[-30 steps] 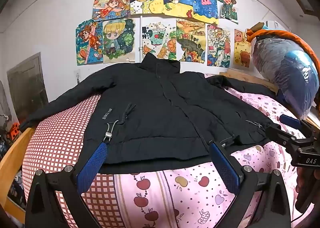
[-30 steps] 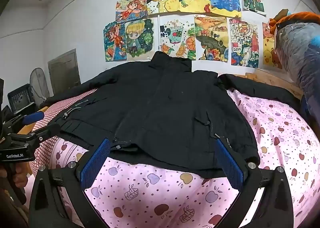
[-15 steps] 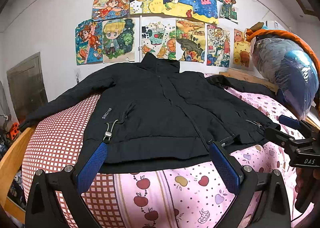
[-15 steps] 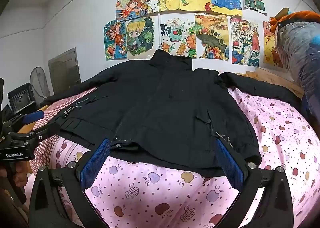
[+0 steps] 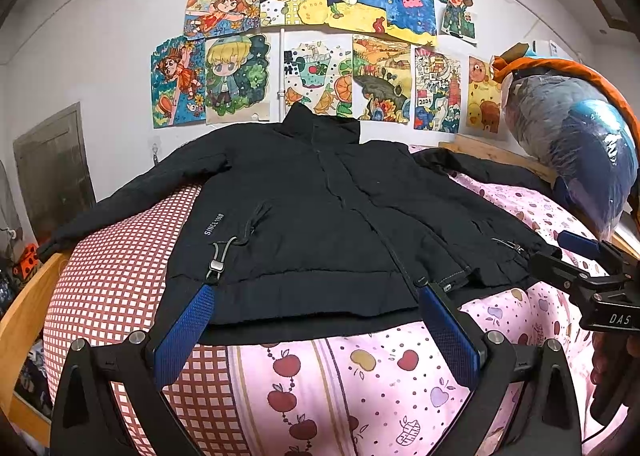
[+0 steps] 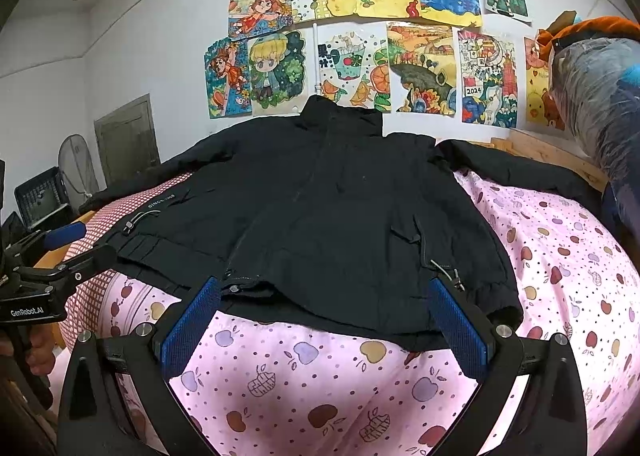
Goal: Fold large clothes
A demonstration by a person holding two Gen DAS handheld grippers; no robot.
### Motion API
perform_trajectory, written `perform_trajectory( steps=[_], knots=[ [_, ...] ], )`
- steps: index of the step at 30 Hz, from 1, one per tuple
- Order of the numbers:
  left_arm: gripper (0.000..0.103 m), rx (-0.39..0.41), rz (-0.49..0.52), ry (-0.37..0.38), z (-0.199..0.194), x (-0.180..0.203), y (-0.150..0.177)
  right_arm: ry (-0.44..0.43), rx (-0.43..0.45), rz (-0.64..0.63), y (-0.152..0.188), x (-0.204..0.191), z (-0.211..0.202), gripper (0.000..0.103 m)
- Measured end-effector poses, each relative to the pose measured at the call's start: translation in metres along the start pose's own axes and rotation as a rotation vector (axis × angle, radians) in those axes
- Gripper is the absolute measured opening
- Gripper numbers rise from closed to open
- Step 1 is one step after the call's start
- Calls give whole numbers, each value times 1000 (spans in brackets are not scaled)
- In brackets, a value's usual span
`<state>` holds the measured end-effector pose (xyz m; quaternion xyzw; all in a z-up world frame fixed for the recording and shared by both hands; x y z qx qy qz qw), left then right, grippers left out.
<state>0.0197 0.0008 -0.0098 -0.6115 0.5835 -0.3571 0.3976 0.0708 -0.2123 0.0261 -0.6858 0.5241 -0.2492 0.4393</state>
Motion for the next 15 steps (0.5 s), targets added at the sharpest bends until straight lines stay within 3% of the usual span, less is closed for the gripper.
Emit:
perform_trajectory(
  steps=[15],
  knots=[
    [103, -7, 1, 1, 3, -1, 3, 8, 1, 13, 1, 4, 2, 102]
  ],
)
Point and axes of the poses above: each gripper's, at about its wrist camera, not at the fingertips, and z roughly the way its jaws point, x to its right, y to its underside, the point moved 2 cm from there along z, roughly the way its jaws point, and after that the axes turned 4 degrees about -y, right-handed, at the moved point
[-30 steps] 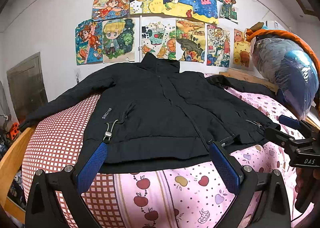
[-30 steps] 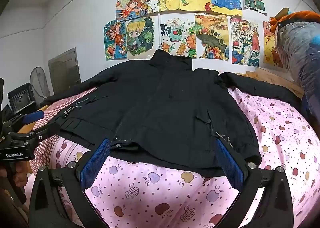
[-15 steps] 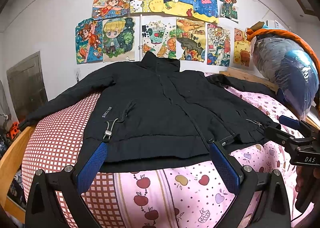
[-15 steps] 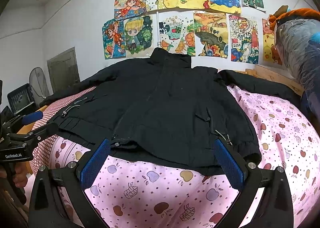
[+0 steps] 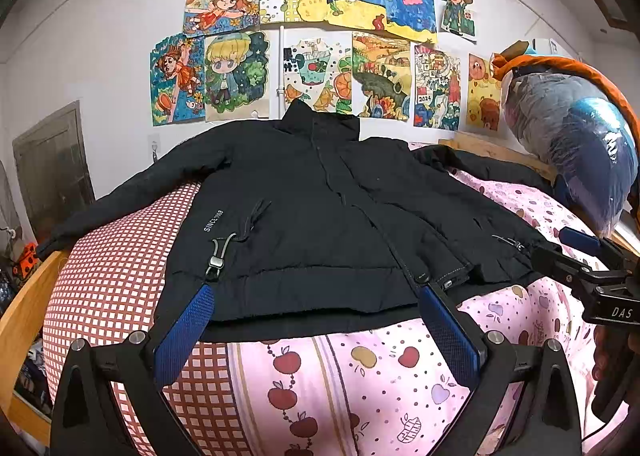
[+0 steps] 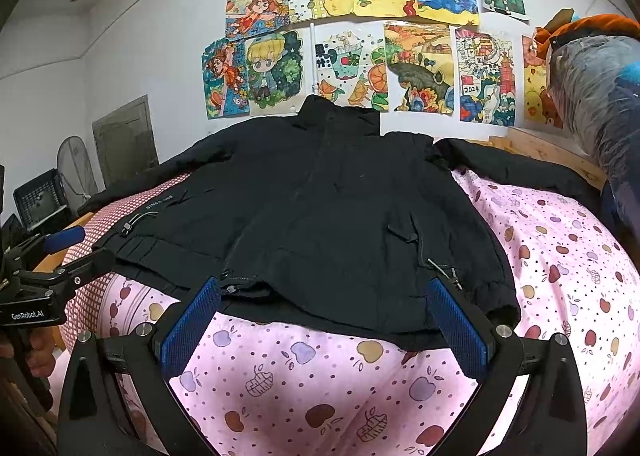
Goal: Fold large clothes
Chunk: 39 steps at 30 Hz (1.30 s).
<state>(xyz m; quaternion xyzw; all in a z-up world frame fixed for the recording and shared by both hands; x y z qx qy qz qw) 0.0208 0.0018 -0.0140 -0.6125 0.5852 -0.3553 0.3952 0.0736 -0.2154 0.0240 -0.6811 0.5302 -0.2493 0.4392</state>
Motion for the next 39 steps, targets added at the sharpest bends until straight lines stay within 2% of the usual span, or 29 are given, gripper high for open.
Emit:
perform_trajectory(
  steps=[39],
  knots=[
    [103, -5, 2, 4, 0, 2, 4, 3, -28, 38, 0, 1, 6, 102]
  ],
)
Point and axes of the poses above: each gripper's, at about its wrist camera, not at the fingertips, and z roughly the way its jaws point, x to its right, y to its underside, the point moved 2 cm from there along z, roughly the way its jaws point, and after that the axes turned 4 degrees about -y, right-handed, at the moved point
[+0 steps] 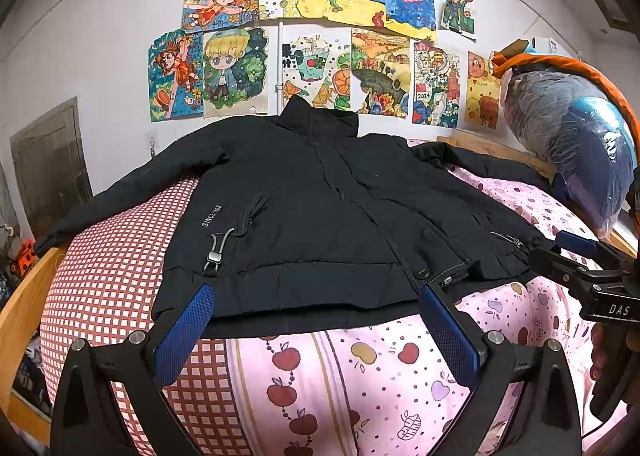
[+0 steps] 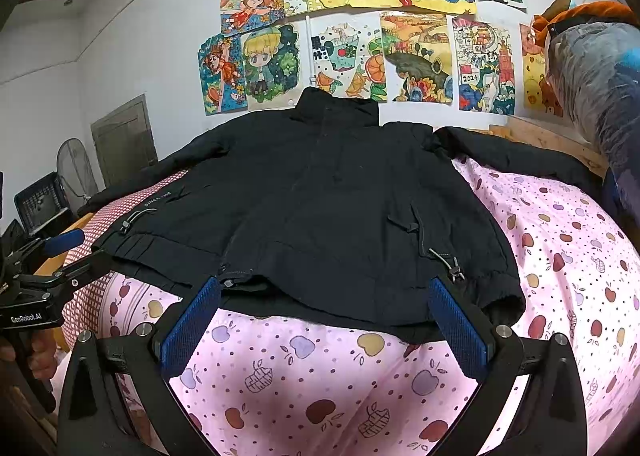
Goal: Fold large clothes
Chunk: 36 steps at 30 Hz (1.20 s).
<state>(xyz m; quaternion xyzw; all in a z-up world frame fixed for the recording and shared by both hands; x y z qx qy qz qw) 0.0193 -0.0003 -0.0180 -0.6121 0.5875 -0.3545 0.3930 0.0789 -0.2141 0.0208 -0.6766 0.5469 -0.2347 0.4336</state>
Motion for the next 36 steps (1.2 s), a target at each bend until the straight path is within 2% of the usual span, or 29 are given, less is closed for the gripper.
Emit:
perform_trajectory(
  steps=[7, 12, 17, 19, 21, 24, 28, 32, 36],
  knots=[
    [103, -5, -1, -3, 1, -1, 2, -2, -12, -1, 2, -1, 3, 102],
    [103, -49, -14, -21, 9, -1, 9, 16, -20, -17, 1, -4, 4, 102],
    [103, -86, 4, -84, 15, -1, 7, 146, -59, -43, -4, -5, 6, 102],
    [103, -100, 11, -85, 16, -1, 3, 218, -74, -52, -9, -2, 6, 102],
    [103, -116, 39, -74, 19, -2, -5, 291, -98, -65, -14, 2, 7, 102],
    [103, -170, 145, -53, 28, 3, -21, 364, -120, -108, -25, 5, 5, 102],
    [103, -238, 221, -45, 40, 5, -48, 400, -124, -176, -44, 3, 4, 102],
    [103, -297, 305, -84, 62, 14, -75, 435, -97, -235, -65, 2, 8, 102],
    [103, -307, 332, -100, 89, 24, -99, 445, -88, -244, -80, 10, 19, 102]
  ],
)
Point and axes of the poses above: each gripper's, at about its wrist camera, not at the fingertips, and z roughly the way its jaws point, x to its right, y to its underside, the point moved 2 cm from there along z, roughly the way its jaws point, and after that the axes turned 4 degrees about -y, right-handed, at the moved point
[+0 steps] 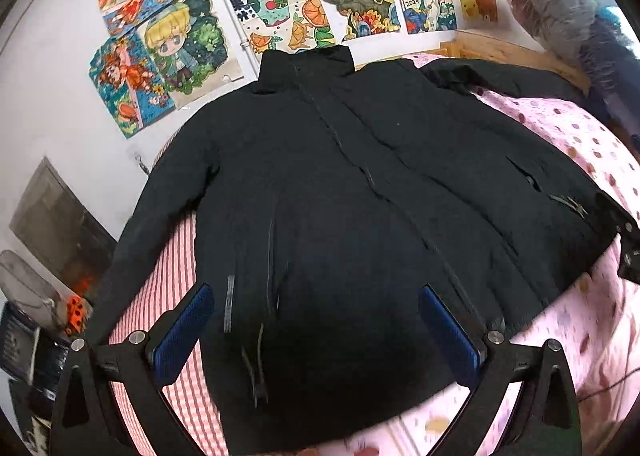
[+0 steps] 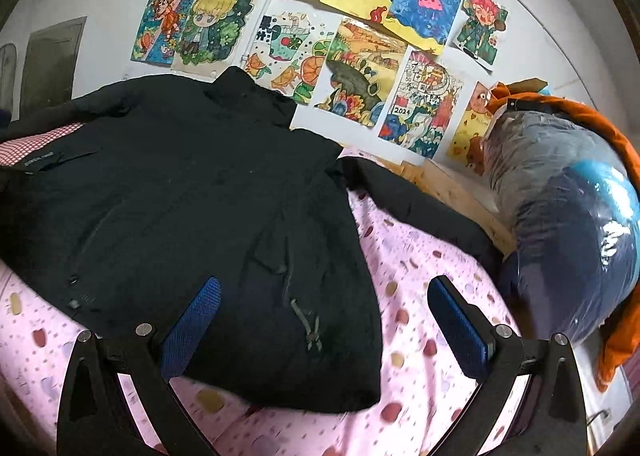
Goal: Fold large clothes
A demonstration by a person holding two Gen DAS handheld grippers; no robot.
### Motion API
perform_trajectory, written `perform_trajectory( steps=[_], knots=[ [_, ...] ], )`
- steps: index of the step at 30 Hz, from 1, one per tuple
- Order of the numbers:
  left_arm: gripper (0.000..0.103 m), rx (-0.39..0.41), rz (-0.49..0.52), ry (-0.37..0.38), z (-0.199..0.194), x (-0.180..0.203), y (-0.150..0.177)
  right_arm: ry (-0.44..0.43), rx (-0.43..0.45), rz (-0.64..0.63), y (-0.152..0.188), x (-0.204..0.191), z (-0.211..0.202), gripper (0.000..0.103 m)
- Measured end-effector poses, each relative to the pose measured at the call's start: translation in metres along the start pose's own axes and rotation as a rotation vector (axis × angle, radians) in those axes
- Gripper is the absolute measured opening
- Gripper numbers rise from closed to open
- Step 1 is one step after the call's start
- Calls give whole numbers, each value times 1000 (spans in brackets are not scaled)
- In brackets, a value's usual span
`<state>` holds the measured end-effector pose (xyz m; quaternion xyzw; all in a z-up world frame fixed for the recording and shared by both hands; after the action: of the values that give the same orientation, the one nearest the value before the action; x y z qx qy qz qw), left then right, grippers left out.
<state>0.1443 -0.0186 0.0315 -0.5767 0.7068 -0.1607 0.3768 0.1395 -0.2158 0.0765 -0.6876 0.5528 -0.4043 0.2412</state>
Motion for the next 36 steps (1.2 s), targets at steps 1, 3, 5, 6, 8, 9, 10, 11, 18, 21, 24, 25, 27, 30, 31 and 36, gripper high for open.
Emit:
perform_trajectory(
  steps=[1, 3, 5, 6, 8, 9, 10, 11, 18, 21, 24, 25, 27, 30, 31, 36],
  knots=[
    [103, 1, -3, 4, 3, 2, -6, 1, -2, 4, -1, 2, 6, 102],
    [103, 7, -13, 20, 13, 5, -20, 12, -6, 9, -6, 5, 15, 102],
    [103, 14, -24, 37, 20, 10, -28, 20, -10, 13, -9, 8, 24, 102],
    [103, 18, -27, 46, 24, 13, -33, 25, -10, 14, -12, 10, 28, 102],
    [103, 19, -20, 57, 33, 20, -41, 27, -12, 12, -15, 11, 37, 102],
    [103, 17, -15, 66, 39, 25, -45, 25, -16, 9, -16, 13, 40, 102],
    [103, 17, -12, 74, 43, 28, -49, 23, -20, 1, -18, 13, 43, 102],
    [103, 20, -12, 84, 48, 32, -55, 22, -24, -8, -21, 14, 46, 102],
    [103, 50, -47, 121, 77, 48, -93, -52, -84, -26, -51, 36, 64, 102],
    [103, 78, -55, 143, 95, 57, -114, -85, -179, 0, -59, 52, 89, 102],
    [103, 89, -55, 157, 113, 64, -133, -54, -184, 85, -58, 77, 116, 102],
    [103, 86, -56, 162, 119, 67, -139, -47, -177, 125, -54, 85, 123, 102],
    [103, 78, -63, 172, 130, 73, -151, -38, -146, 228, -45, 108, 140, 102],
    [103, 52, -80, 199, 147, 87, -168, -28, -140, 426, -20, 148, 160, 102],
    [103, 42, -93, 212, 154, 92, -173, -52, -146, 483, -13, 157, 165, 102],
    [103, -10, -174, 268, 189, 122, -193, -75, -75, 739, 30, 206, 190, 102]
  ],
)
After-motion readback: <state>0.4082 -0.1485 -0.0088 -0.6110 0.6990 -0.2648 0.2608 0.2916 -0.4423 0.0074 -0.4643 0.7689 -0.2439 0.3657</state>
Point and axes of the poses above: each gripper's, at about its wrist camera, not at the fingertips, and z roughly the way its jaws point, x to its right, y to its underside, the point moved 2 cm from there along z, roughly the way its jaws point, and after that the axes turned 4 degrees about -y, right-handed, at the moved point
